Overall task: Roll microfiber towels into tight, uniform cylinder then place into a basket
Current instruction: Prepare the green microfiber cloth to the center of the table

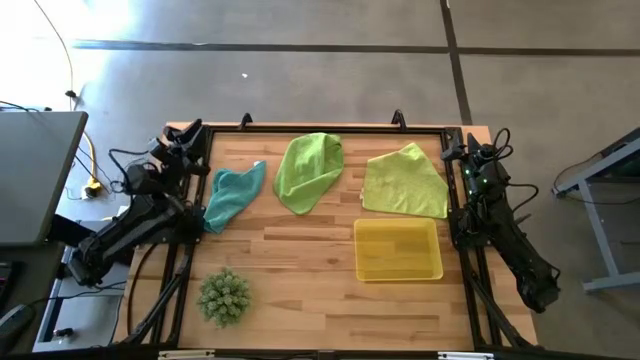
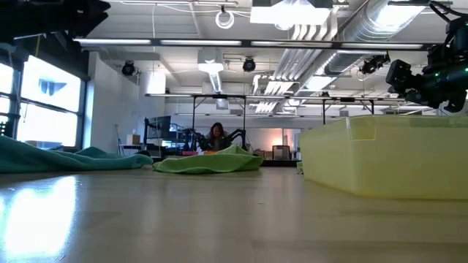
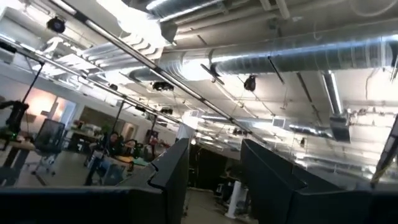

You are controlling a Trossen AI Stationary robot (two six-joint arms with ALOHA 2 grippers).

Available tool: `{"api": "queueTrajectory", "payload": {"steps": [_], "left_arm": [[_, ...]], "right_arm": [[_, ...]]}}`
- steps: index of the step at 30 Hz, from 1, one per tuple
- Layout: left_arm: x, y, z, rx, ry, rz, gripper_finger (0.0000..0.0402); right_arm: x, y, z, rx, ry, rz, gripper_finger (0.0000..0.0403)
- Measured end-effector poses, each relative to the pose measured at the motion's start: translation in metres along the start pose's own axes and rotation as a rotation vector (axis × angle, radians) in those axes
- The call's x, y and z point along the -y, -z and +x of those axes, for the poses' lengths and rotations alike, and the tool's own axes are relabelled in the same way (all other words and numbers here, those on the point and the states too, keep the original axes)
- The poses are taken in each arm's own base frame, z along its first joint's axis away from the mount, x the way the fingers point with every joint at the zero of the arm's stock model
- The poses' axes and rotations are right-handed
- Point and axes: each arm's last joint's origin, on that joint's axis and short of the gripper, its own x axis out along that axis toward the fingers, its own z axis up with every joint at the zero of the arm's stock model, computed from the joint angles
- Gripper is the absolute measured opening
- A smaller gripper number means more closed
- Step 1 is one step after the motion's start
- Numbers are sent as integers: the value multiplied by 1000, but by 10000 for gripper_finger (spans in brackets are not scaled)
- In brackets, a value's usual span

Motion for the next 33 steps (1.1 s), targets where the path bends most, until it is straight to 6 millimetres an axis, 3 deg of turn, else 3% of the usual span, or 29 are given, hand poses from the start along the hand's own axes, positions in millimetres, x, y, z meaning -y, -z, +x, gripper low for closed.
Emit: {"api": "queueTrajectory", "payload": {"steps": [6,13,20,26,33], "left_arm": [[4,9,37,-279,60,-13,135],[17,55,85,-575,102,7,135],[45,107,125,-781,191,49,135],[76,152,141,-904,303,97,135],[122,193,139,-1106,294,305,135]], "right_arm": [[0,0,0,0,0,0,238],[0,0,0,0,0,0,238],[0,0,0,0,0,0,238],[0,0,0,0,0,0,238],[0,0,0,0,0,0,238]]}}
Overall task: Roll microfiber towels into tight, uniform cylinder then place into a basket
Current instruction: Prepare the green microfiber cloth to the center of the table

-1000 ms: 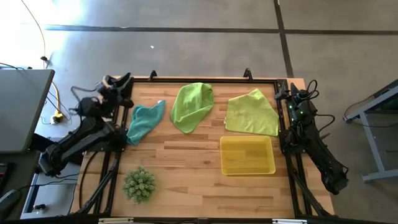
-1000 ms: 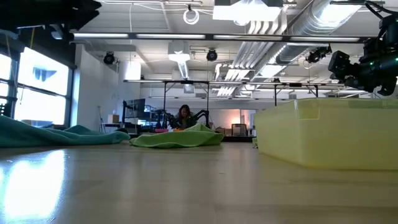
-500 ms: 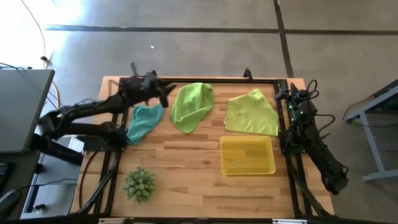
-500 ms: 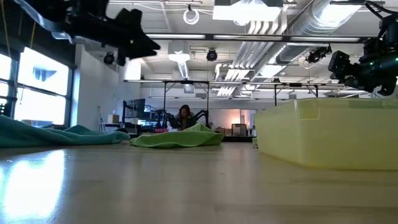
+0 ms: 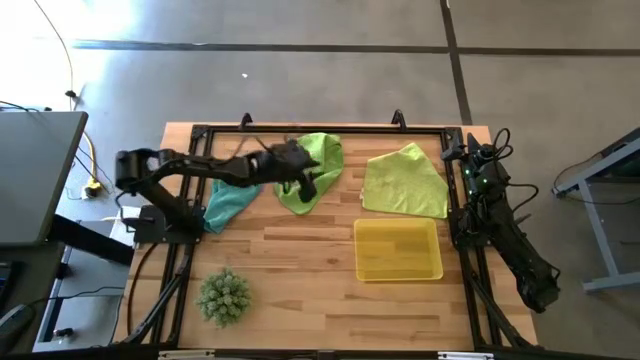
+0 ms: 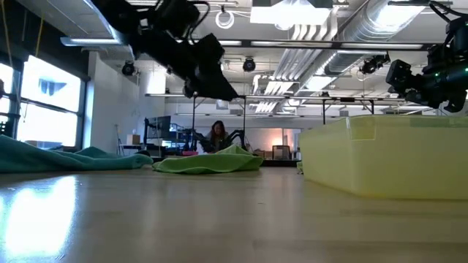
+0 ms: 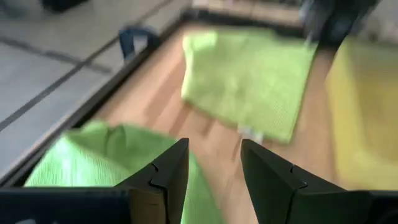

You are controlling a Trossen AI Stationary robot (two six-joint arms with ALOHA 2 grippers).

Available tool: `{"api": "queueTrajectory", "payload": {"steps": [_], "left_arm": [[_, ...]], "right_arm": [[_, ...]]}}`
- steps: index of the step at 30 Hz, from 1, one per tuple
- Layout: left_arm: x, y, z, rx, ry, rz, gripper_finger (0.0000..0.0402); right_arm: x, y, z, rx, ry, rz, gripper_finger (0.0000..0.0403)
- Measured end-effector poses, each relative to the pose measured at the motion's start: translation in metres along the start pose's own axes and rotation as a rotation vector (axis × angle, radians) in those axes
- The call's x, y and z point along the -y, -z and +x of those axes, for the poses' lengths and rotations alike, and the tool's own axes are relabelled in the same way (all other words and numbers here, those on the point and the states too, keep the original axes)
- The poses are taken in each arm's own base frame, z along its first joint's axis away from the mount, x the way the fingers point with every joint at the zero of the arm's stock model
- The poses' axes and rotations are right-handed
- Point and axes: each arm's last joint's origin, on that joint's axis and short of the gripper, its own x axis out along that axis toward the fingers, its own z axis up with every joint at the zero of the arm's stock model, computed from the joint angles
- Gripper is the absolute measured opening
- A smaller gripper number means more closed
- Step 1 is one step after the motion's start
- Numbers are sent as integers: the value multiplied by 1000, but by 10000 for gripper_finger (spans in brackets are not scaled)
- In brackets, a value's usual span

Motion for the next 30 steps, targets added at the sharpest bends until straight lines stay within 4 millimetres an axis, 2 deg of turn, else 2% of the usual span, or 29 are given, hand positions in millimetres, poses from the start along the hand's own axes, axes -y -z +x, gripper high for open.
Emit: {"api": "queueTrajectory", "payload": {"steps": [5,11,22,27,30], "left_arm": [[27,11,15,-248,-90,15,135],[48,29,28,-436,-131,-49,135],[59,67,47,-578,-245,-215,135],[67,71,46,-633,-188,-311,135],[82,73,41,-683,-69,-319,135]], "right_arm": [[0,0,0,0,0,0,238],[0,0,0,0,0,0,238],[0,0,0,0,-1,0,238],[0,0,0,0,-1,0,238],[0,0,0,0,-1,0,238]]}}
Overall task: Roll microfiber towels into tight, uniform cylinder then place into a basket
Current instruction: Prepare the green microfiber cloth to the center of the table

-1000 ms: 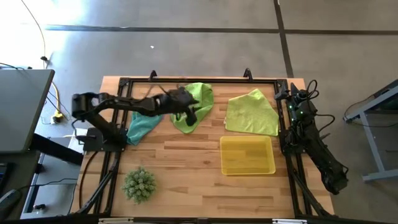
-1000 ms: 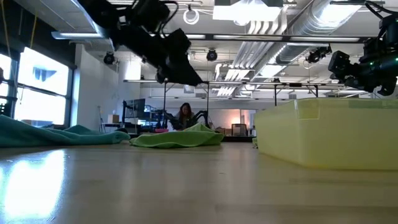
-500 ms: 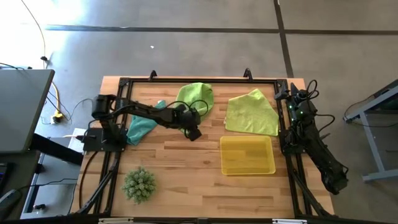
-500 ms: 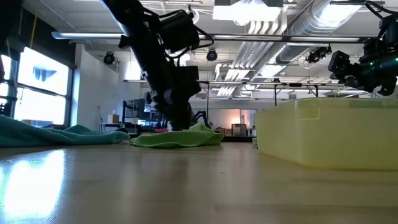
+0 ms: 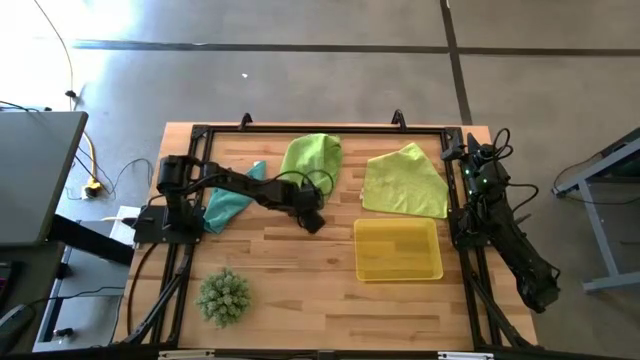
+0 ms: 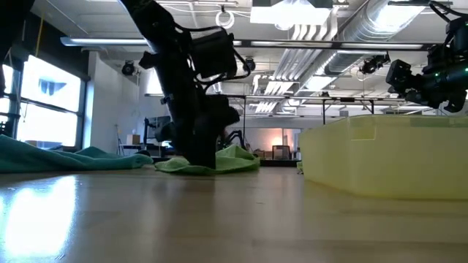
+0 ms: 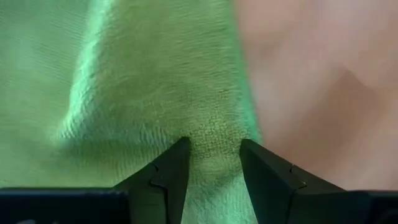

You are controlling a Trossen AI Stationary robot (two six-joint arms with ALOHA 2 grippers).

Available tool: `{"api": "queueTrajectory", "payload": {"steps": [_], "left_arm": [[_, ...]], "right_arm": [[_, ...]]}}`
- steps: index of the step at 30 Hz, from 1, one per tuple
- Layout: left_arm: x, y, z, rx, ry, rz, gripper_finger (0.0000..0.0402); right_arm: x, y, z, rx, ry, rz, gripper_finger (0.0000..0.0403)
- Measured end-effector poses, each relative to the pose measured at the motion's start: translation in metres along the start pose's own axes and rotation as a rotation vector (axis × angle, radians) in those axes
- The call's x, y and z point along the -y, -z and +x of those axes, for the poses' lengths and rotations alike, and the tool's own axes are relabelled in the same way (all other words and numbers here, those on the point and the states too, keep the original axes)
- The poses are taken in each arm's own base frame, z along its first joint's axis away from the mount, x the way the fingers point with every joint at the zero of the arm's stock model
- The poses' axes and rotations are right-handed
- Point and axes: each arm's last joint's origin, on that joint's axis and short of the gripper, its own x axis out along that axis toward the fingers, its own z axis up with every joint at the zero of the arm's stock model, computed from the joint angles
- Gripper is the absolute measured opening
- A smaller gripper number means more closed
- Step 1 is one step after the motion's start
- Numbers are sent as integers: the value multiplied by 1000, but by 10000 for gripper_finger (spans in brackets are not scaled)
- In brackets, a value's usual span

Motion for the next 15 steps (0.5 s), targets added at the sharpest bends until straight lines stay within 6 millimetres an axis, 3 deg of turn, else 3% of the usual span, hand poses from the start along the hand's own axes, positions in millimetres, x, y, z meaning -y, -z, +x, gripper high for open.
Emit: {"api": "queueTrajectory", "payload": {"steps": [5,10,15], "left_arm": [[26,20,-5,-140,199,68,135],[47,41,-10,-200,281,206,135],[52,42,-23,-166,288,327,135]], "right_arm": [[0,0,0,0,0,5,238],[0,0,0,0,0,3,238],[0,0,0,0,0,1,238]]}}
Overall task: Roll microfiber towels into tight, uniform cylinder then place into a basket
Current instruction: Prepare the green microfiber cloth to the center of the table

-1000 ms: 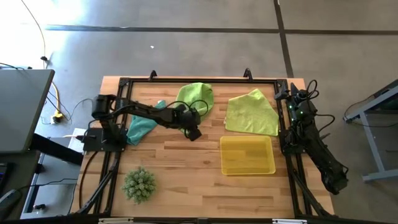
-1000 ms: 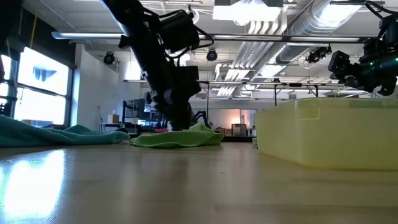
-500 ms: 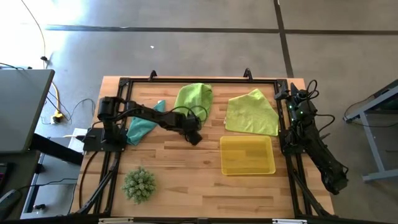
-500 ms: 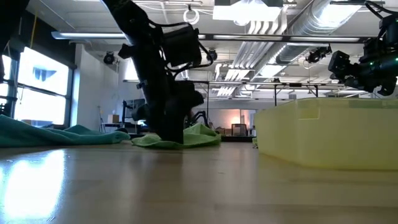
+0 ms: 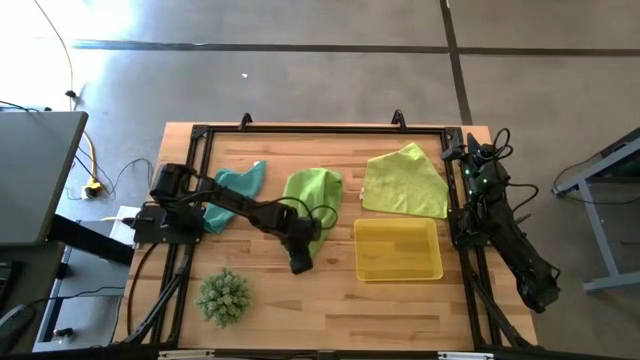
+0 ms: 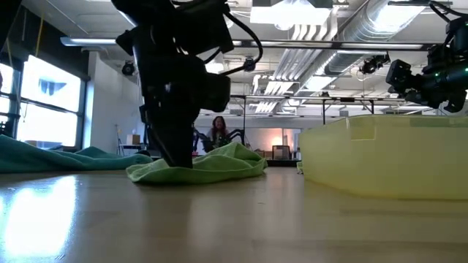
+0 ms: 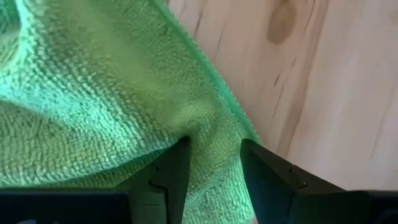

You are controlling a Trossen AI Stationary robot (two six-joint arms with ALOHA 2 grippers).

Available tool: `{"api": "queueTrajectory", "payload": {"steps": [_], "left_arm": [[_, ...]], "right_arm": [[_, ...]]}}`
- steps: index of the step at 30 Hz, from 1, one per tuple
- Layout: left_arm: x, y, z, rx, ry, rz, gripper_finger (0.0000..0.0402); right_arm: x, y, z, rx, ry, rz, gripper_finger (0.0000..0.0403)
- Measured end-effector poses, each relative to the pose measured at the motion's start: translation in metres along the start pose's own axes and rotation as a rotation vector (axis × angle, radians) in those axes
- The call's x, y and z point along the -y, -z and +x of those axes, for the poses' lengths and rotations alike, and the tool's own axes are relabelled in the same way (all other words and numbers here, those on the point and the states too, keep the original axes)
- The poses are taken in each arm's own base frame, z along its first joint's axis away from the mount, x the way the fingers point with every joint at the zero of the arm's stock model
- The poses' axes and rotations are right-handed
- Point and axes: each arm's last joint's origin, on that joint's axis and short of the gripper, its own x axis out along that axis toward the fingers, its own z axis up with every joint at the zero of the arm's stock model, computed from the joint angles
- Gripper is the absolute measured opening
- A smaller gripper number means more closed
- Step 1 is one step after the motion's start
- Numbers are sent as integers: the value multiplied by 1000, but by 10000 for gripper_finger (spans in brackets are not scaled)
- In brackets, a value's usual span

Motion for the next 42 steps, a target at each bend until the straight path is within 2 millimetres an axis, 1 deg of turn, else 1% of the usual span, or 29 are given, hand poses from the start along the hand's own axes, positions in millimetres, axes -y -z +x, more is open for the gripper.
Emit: {"api": "queueTrajectory", "payload": {"steps": [3,5,8,10,11,14,16,21,25,30,34,37,42], "left_arm": [[3,-5,-17,29,-64,40,135],[4,-6,-29,39,-133,62,135],[2,-6,-36,28,-219,65,135],[3,-9,-40,57,-256,68,135],[2,-10,-41,73,-278,67,135],[-2,-11,-39,93,-351,64,135],[-5,-12,-35,88,-374,58,135],[-14,-7,-25,48,-387,-4,135],[-19,-1,-16,27,-402,-76,135],[-23,5,-12,16,-411,-127,135],[-24,6,-11,11,-407,-135,135],[-23,5,-11,21,-401,-135,135],[-22,3,-11,39,-392,-133,135]], "right_arm": [[0,0,0,1,-1,16,238],[0,-1,0,6,-5,67,238],[-1,-1,0,5,-18,199,238],[-2,-1,0,-8,-56,285,238],[-3,-2,0,-15,-88,301,238],[-9,-4,-1,-50,-244,253,238],[-12,-7,-2,-36,-334,199,238],[-17,-16,-4,46,-432,141,238],[-19,-21,-5,54,-465,100,238],[-22,-25,-6,88,-490,47,238],[-26,-30,-6,150,-521,-17,238],[-28,-32,-4,194,-503,-56,238],[-29,-31,0,209,-387,-48,238]]}}
